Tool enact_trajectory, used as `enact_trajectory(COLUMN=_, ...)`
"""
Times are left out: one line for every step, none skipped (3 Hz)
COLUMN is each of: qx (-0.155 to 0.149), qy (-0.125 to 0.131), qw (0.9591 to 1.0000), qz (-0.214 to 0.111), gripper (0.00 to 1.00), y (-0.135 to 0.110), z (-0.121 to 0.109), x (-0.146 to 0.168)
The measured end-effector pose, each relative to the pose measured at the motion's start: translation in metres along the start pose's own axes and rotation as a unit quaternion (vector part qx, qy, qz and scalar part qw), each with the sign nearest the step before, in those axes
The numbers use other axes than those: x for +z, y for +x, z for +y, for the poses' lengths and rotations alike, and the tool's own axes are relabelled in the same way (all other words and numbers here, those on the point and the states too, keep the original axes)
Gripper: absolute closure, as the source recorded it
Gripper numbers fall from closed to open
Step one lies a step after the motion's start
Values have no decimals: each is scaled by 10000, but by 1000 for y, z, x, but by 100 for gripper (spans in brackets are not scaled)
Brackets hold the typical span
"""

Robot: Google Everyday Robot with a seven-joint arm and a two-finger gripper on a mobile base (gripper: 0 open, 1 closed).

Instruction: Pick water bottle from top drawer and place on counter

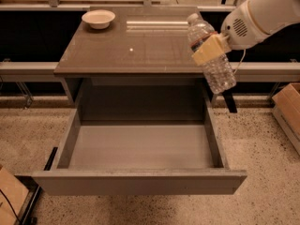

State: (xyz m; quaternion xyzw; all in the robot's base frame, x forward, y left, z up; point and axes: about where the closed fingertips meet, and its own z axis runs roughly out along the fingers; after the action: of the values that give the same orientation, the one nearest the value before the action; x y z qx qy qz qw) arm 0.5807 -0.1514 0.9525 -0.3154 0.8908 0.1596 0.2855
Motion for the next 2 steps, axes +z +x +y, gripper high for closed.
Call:
enact_trajectory(qx=-474, qy=471, qw=9969, qz=-418, gripper=100, y=-42, z=-2, x=22)
enact_trajectory(qx=-1087, qy=1177, qw=9830, qz=-898, gripper=100, y=-97, z=-22, x=52)
